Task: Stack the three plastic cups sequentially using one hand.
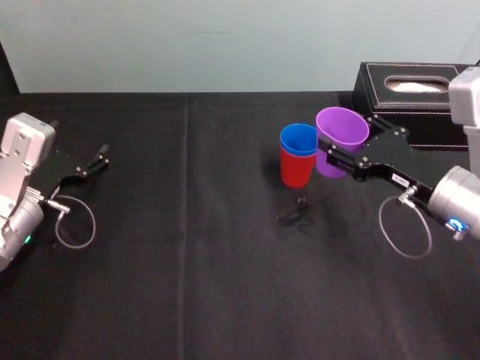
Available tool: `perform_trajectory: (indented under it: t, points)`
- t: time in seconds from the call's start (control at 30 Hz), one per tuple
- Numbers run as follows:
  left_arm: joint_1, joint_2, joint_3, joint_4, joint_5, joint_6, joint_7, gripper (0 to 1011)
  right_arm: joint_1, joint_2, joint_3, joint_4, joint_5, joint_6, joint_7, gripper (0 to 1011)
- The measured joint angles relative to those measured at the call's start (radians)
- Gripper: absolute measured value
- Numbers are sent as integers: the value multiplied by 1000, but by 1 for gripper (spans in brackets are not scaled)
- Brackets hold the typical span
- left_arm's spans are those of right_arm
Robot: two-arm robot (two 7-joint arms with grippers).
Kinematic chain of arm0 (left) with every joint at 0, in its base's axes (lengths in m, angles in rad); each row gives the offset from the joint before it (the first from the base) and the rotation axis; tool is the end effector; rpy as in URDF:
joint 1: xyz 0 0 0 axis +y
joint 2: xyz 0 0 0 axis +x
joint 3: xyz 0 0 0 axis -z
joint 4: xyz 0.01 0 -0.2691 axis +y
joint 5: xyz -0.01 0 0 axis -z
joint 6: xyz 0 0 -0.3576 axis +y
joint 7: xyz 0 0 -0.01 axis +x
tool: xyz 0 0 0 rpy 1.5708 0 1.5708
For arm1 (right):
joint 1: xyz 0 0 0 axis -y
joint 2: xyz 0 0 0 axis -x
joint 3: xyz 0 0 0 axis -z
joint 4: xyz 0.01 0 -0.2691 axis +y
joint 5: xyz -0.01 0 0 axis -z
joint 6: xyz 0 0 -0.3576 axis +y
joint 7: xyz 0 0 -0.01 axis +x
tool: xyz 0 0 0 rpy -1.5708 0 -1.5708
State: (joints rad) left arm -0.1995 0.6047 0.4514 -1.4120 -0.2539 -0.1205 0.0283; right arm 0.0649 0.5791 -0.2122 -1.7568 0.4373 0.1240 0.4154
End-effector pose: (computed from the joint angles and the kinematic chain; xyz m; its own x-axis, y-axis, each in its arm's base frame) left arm 0.4008 0.0579 -0.2948 0.2923 0.8803 0.3737 -0.9553 0.2873 0.0703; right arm 0.3783 -0.0498 -0.1967 0.6263 -0.7696 0.1245 0.7793 0.6220 -0.0754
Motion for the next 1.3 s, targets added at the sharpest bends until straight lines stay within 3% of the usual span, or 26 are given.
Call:
perform_trajectory:
  t: [0.7,1.3]
  points:
    - [0,0,0,0,0,0,0,1005,202,-108,-96,165,-50,35,-45,732]
    - [0,0,0,0,0,0,0,1005,285,-176,-126,296,-105,0,-51,732]
